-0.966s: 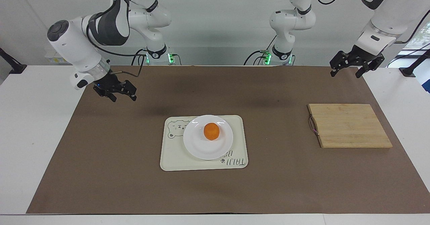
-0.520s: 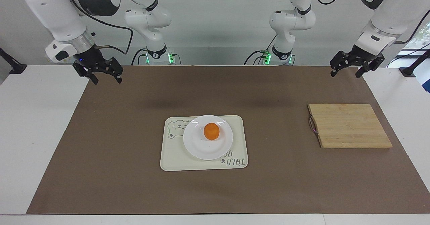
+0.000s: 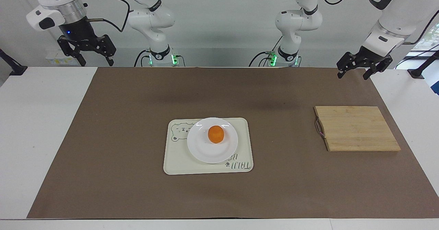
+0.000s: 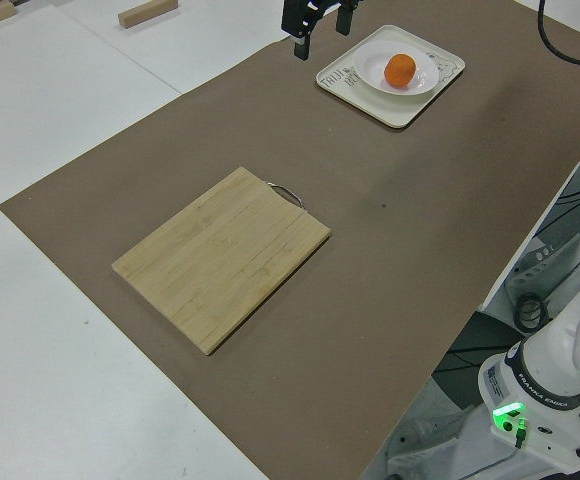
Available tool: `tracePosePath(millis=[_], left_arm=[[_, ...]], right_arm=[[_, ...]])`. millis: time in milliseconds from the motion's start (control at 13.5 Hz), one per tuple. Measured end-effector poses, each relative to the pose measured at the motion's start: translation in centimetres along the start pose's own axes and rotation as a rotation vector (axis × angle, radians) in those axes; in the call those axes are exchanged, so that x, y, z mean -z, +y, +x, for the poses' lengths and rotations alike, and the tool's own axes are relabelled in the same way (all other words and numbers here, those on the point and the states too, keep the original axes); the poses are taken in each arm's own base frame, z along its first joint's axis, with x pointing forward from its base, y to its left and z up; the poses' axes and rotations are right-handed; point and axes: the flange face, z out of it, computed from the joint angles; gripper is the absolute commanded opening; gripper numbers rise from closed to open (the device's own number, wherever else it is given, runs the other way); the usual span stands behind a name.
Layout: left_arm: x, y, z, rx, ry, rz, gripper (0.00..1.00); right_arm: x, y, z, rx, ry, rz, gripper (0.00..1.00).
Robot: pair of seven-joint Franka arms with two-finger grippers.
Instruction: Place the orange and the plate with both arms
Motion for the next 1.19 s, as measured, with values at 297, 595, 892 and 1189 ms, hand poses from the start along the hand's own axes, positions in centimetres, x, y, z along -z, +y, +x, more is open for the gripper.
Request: tracePosePath(millis=[297, 595, 892, 1189], left_arm=[[0.0, 0.0, 0.0, 0.0, 0.0, 0.0, 1.0], [0.0, 0.0, 0.0, 0.0, 0.0, 0.0, 1.0], [0.0, 0.0, 0.0, 0.0, 0.0, 0.0, 1.0], [0.0, 0.0, 0.0, 0.0, 0.0, 0.0, 1.0]], right_arm=[[-1.2, 0.1, 0.1, 0.0, -0.015, -0.003, 1.0], [-1.6, 0.1, 0.2, 0.004, -0.02, -0.031, 1.0], [-1.8, -0.6, 0.1, 0.015, -0.027, -0.03, 1.0], [-1.8, -0.6, 0.0, 0.016, -0.03, -0.029, 1.0]])
